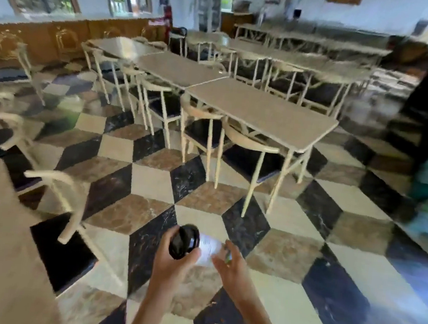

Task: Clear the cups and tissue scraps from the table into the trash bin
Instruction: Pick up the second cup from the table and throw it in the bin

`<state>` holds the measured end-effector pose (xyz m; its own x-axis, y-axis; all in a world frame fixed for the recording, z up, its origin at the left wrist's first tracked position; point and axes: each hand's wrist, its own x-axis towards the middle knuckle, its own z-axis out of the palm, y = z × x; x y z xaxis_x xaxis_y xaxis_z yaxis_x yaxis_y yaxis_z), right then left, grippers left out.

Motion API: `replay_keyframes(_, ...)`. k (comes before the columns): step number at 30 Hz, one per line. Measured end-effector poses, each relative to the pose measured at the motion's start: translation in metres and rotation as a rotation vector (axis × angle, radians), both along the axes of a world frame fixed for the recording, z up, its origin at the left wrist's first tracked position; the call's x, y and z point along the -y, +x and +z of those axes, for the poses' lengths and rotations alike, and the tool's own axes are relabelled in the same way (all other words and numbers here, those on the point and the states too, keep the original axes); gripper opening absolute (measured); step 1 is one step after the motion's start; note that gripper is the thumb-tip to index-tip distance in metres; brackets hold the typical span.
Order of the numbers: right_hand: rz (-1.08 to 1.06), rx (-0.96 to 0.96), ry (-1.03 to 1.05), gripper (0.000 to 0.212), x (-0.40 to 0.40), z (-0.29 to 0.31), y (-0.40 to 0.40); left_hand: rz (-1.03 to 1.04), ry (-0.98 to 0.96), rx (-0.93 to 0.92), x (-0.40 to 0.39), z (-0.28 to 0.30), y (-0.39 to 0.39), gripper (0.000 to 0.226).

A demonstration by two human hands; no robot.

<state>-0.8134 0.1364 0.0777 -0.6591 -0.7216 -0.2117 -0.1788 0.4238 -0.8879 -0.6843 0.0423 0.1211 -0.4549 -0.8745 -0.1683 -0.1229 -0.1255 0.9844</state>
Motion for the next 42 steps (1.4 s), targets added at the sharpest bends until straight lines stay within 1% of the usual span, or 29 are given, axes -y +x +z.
replay_keyframes(2, -0.109, -0.017, -0.024, 0.055, -0.06, 0.007, -0.055, -0.128, -0.014, -0.02, -0.045, 0.007, -0.066, 0.048)
replay_keyframes(6, -0.344, -0.05, -0.089, 0.051, -0.185, 0.021, -0.14, -0.398, -0.031, -0.052, -0.141, 0.014, -0.179, 0.055)
replay_keyframes(9, -0.542, -0.035, -0.127, 0.053, -0.277, 0.031, -0.18, -0.603, -0.05, -0.061, -0.216, 0.012, -0.248, 0.057)
replay_keyframes(12, -0.714, -0.01, -0.126, 0.058, -0.355, 0.037, -0.211, -0.779, -0.064, -0.049, -0.284, 0.008, -0.31, 0.057)
replay_keyframes(14, -0.832, -0.035, -0.102, 0.058, -0.403, 0.037, -0.23, -0.89, -0.076, -0.044, -0.327, 0.003, -0.35, 0.057)
replay_keyframes(17, -0.977, -0.057, -0.055, 0.052, -0.462, 0.036, -0.256, -1.051, -0.111, -0.004, -0.386, -0.006, -0.405, 0.07)
replay_keyframes(19, -1.066, -0.068, -0.014, 0.046, -0.494, 0.031, -0.276, -1.15, -0.117, 0.017, -0.419, -0.013, -0.439, 0.069)
replay_keyframes(21, -1.129, -0.048, -0.005, 0.054, -0.524, 0.023, -0.3, -1.228, -0.125, 0.014, -0.45, -0.022, -0.475, 0.059)
replay_keyframes(23, -1.176, -0.036, 0.007, 0.061, -0.548, 0.017, -0.326, -1.285, -0.138, 0.009, -0.477, -0.03, -0.511, 0.054)
replay_keyframes(26, -1.256, -0.008, 0.025, 0.058, -0.58, 0.002, -0.373, -1.377, -0.135, 0.042, -0.512, -0.046, -0.568, 0.061)
replay_keyframes(28, -1.308, 0.039, 0.04, 0.058, -0.599, -0.007, -0.404, -1.415, -0.149, 0.099, -0.532, -0.059, -0.604, 0.071)
replay_keyframes(29, -1.327, 0.057, 0.052, 0.057, -0.609, -0.012, -0.418, -1.427, -0.167, 0.132, -0.542, -0.065, -0.622, 0.073)
replay_keyframes(32, -1.354, 0.109, 0.101, 0.054, -0.636, -0.034, -0.453, -1.48, -0.219, 0.176, -0.571, -0.091, -0.667, 0.058)
replay_keyframes(33, -1.365, 0.143, 0.113, 0.055, -0.643, -0.043, -0.461, -1.502, -0.21, 0.187, -0.58, -0.101, -0.677, 0.056)
replay_keyframes(37, -1.375, 0.235, 0.169, 0.06, -0.671, -0.096, -0.489, -1.6, -0.115, 0.317, -0.607, -0.143, -0.707, 0.063)
replay_keyframes(40, -1.349, 0.318, 0.205, 0.061, -0.688, -0.155, -0.508, -1.565, -0.112, 0.425, -0.623, -0.192, -0.723, 0.069)
replay_keyframes(42, -1.323, 0.395, 0.174, 0.062, -0.695, -0.202, -0.519, -1.546, -0.122, 0.496, -0.632, -0.231, -0.733, 0.078)
